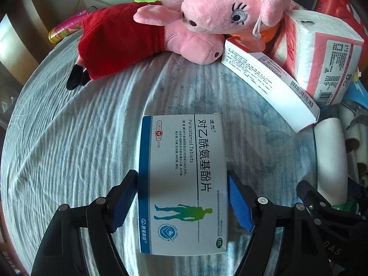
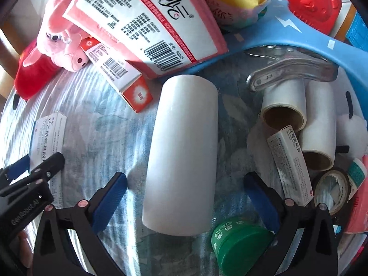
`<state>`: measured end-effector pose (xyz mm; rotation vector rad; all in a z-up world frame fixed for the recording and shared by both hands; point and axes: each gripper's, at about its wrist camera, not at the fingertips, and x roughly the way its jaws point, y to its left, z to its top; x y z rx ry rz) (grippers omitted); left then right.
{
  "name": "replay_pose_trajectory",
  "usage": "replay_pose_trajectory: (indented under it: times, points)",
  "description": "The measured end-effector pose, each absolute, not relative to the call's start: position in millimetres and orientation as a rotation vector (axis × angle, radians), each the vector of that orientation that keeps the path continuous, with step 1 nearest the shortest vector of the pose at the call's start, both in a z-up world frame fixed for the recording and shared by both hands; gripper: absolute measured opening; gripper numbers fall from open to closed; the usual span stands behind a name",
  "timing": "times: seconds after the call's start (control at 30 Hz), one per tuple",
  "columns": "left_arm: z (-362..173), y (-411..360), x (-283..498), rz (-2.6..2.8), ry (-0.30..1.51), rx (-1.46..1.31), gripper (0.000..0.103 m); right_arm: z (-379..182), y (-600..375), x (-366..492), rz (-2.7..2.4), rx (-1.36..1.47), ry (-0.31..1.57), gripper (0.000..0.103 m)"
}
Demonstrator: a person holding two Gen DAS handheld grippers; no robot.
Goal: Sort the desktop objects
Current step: 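Close the left tool on the paracetamol box while the right tool grips the lint roller, then lift the paracetamol box with the left tool while the right tool lifts the lint roller, then carry the paracetamol box with the left tool while the right tool carries the roller over the bin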
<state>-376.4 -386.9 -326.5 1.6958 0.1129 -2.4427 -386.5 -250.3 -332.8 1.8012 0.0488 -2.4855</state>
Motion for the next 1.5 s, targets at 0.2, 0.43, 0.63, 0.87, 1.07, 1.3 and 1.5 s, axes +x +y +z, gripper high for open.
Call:
replay_pose_trajectory:
  times: [0.2,0.43,0.63,0.87,1.07,1.3,1.5]
  points:
    - [-325.1,-377.0,-373.7,-2.462,0.064,1.693,0.073,-316.4,-242.0,-387.1,-2.482,1.787,-0.111,0.047]
    - [-324.2,-378.8,-376.0,-2.473,0.038,1.684,0.072,-347.8,-263.4,-385.7,-2.501,1.76,-0.044,0.045]
    - [-289.1,-380.6,-363.2,-2.558,-0.01,1.565,0.072,-370.2,-276.3,-366.7,-2.497,1.68,-0.022,0.045]
    - [-251.1,-383.6,-335.8,-2.612,0.015,1.515,0.072,-332.6,-267.5,-364.5,-2.525,1.557,-0.048,0.045]
    - [-226.4,-352.4,-289.7,-2.663,-0.082,1.439,0.072,-290.0,-234.7,-334.3,-2.517,1.509,-0.066,0.045]
    - [-187.4,-319.3,-253.1,-2.685,-0.077,1.308,0.072,-199.7,-170.8,-261.8,-2.544,1.367,-0.058,0.045]
    - [-157.8,-301.1,-230.2,-2.713,-0.049,1.211,0.072,-157.6,-151.8,-234.7,-2.584,1.204,-0.044,0.045]
